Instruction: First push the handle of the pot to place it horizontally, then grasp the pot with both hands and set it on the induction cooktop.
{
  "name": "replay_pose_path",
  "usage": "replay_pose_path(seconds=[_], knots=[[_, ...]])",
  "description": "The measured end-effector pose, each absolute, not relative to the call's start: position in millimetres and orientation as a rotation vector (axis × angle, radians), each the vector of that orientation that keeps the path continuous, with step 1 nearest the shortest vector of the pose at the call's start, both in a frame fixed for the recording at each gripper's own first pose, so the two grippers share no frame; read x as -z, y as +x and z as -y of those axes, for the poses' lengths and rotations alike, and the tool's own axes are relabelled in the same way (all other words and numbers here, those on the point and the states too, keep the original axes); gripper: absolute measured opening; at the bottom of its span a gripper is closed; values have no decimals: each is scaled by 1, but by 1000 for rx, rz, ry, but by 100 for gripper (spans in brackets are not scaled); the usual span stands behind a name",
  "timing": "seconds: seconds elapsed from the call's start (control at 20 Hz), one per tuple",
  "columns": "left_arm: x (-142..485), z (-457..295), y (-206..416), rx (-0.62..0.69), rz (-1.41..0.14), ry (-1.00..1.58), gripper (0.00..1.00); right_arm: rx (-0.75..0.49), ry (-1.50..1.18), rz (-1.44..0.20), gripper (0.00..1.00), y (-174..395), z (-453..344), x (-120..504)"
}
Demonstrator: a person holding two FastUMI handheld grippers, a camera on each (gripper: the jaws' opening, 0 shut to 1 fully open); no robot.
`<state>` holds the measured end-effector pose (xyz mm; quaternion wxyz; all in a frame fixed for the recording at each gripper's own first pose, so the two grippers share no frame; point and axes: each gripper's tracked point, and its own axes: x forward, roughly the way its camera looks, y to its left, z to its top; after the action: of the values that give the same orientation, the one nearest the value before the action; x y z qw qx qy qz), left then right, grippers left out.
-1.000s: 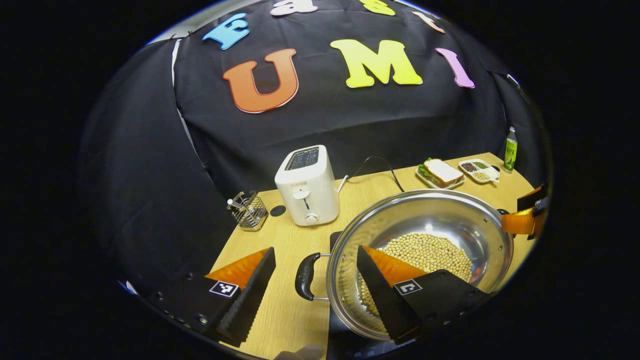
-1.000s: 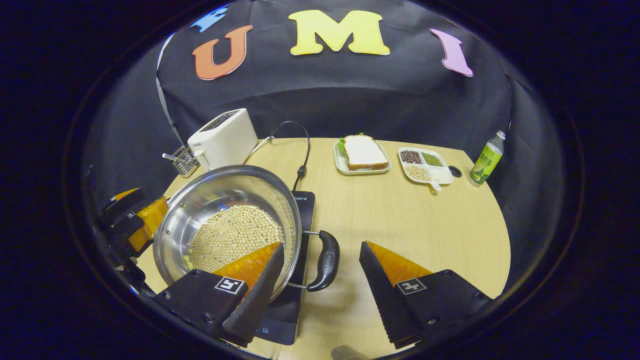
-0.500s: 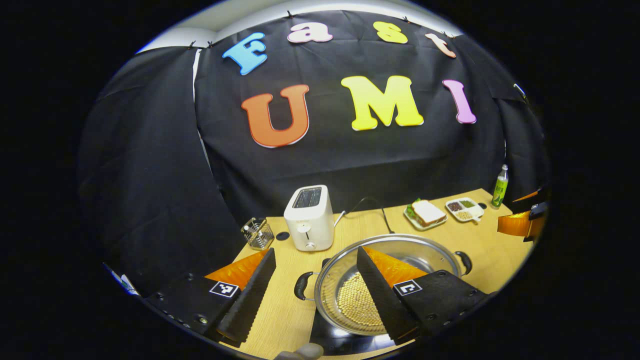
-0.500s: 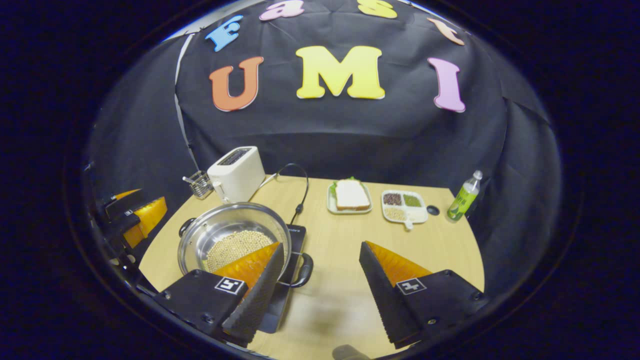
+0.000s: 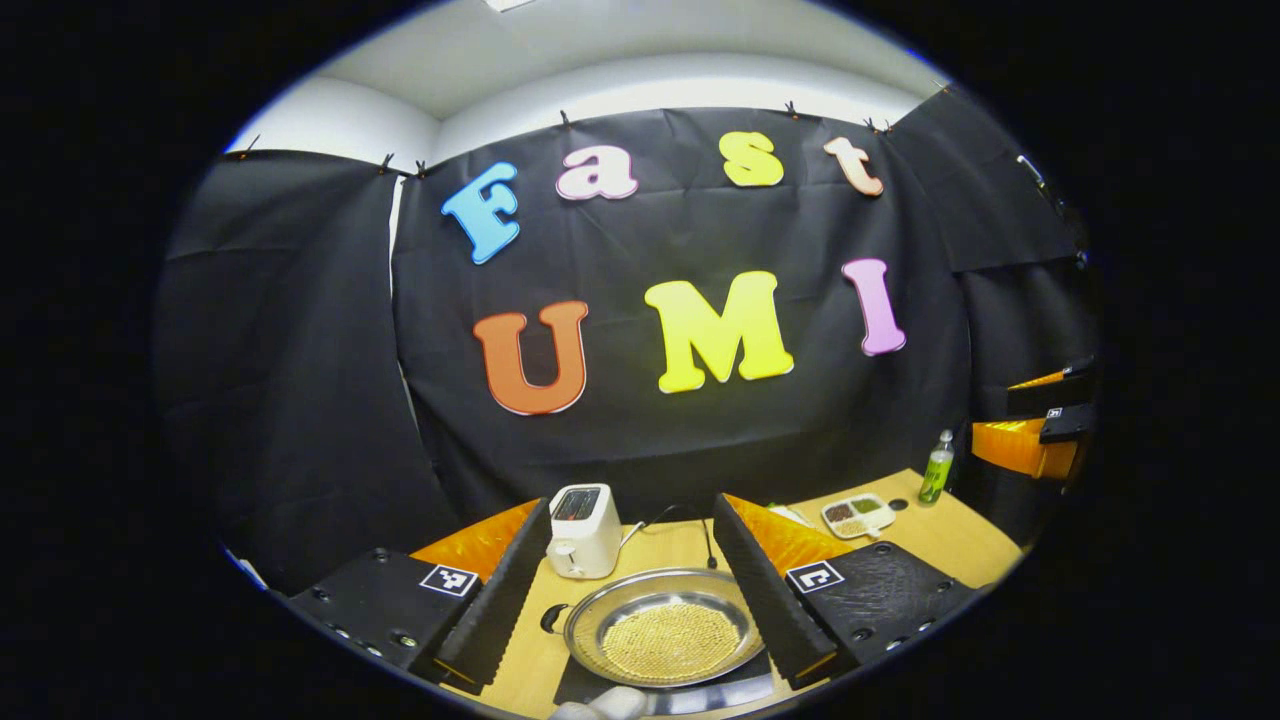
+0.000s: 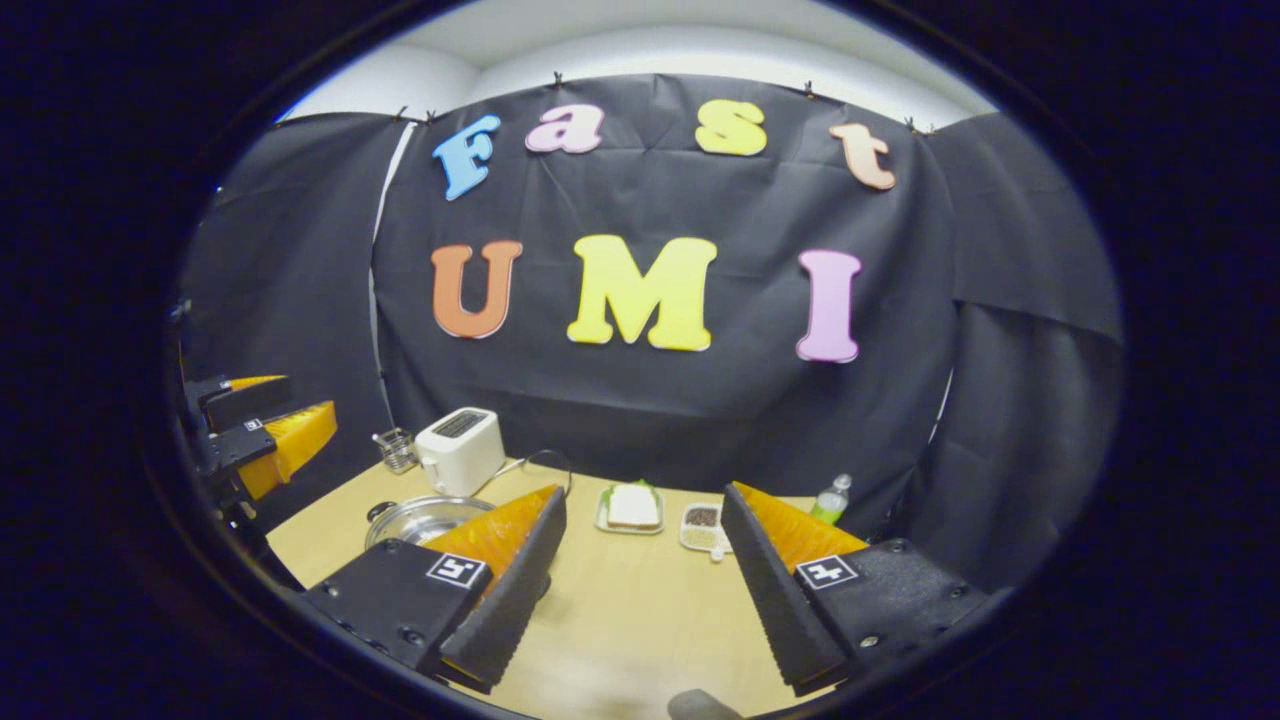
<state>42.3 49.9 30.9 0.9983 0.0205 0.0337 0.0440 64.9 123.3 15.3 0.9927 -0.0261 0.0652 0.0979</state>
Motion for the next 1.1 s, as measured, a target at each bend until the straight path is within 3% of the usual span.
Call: replay_pose_path(seconds=[0.3,0.6,1.1], knots=[[-89,3,24,-55,21,-12,96,-149,7,14,97,36,-66,-77],[-129,29,14,-38,64,-95,96,-120,78,38,97,24,-16,-100],[-115,54,18,-25,16,-52,96,-84,64,21,97,24,20,-96]])
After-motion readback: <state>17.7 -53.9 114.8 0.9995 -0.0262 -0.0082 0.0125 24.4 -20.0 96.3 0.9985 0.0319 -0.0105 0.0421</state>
